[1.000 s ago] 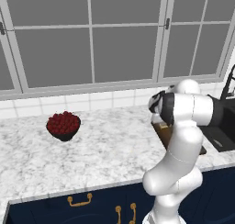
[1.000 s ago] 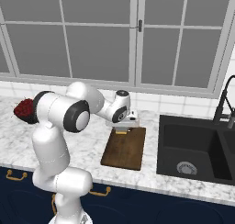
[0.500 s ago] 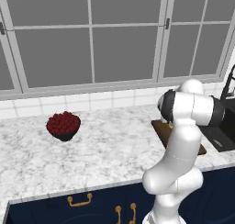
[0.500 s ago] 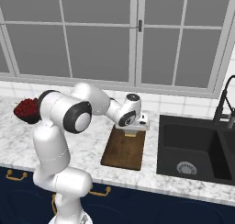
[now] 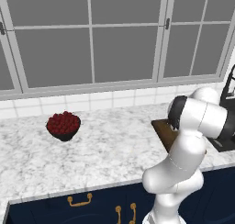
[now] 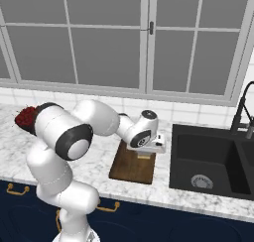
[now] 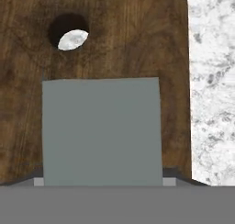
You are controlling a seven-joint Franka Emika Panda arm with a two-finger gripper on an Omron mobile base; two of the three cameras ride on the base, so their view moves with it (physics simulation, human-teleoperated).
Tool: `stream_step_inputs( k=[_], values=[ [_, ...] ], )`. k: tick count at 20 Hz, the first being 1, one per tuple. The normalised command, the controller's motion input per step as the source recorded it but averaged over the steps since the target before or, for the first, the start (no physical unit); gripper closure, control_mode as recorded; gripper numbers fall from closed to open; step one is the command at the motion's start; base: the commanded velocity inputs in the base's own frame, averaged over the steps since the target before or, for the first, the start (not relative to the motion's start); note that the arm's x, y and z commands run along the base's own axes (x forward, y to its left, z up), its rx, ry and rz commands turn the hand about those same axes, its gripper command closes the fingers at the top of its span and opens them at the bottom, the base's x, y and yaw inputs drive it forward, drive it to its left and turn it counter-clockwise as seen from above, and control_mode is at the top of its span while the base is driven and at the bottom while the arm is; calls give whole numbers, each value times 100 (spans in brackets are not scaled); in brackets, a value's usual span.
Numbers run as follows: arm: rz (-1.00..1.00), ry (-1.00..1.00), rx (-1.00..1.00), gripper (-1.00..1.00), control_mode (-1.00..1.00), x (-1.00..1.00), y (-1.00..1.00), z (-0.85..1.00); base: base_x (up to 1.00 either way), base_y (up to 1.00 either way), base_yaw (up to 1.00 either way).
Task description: Pick up the sponge from the counter and clean the cutting board by briefly scrubbing or pressing down on the cutting board. Once finished, release the sponge.
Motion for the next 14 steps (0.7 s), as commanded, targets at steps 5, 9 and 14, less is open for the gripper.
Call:
stream_step_inputs(
  k=[5, 9, 14],
  values=[
    [0, 2, 0, 100, -100, -98, 0, -25, 0, 0, 0],
    [0, 10, 0, 100, -100, -93, 0, -2, 0, 0, 0],
    [0, 21, -1, 100, -100, -71, 0, -1, 0, 0, 0]
  ],
)
